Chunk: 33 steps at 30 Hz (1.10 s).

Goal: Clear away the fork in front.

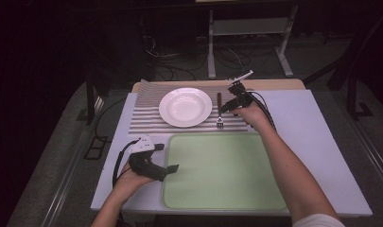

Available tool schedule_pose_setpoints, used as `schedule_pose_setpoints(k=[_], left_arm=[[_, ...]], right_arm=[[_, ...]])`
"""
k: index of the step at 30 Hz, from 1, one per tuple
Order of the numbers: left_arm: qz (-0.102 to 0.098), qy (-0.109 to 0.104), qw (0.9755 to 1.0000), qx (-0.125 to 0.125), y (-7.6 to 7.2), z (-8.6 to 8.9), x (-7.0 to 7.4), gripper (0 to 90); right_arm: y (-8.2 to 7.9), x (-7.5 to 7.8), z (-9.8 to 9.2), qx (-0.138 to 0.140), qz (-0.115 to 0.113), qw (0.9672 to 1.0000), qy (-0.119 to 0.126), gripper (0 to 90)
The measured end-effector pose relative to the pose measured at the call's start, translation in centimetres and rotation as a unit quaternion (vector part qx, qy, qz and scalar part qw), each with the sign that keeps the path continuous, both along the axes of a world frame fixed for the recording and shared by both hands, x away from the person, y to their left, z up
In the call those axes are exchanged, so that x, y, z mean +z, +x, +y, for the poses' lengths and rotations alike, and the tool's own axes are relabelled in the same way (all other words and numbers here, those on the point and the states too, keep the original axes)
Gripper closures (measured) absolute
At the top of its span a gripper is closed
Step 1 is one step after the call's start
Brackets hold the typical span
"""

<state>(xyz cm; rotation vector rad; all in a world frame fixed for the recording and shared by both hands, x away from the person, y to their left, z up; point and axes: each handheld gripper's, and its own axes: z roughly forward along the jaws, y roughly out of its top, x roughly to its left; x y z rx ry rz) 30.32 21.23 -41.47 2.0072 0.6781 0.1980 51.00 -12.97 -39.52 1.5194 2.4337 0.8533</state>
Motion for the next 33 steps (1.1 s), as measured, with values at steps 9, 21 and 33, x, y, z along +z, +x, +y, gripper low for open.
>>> schedule_pose_setpoints(k=[9,21,33], left_arm=[[0.0,-0.002,1.0,-0.004,0.0,-0.1,0.0,0.0],[0.0,-0.006,1.0,-0.004,0.0,0.1,0.0,0.0],[0.001,-0.005,1.0,-0.005,0.1,0.1,-0.1,0.0]], right_arm=[[2.4,-0.9,1.6,-0.01,0.025,0.9994,-0.021,49.8],[4.4,-2.2,3.2,-0.018,0.054,0.9975,-0.043,56.9],[5.3,-3.1,3.9,-0.021,0.062,0.9957,-0.065,60.8]])
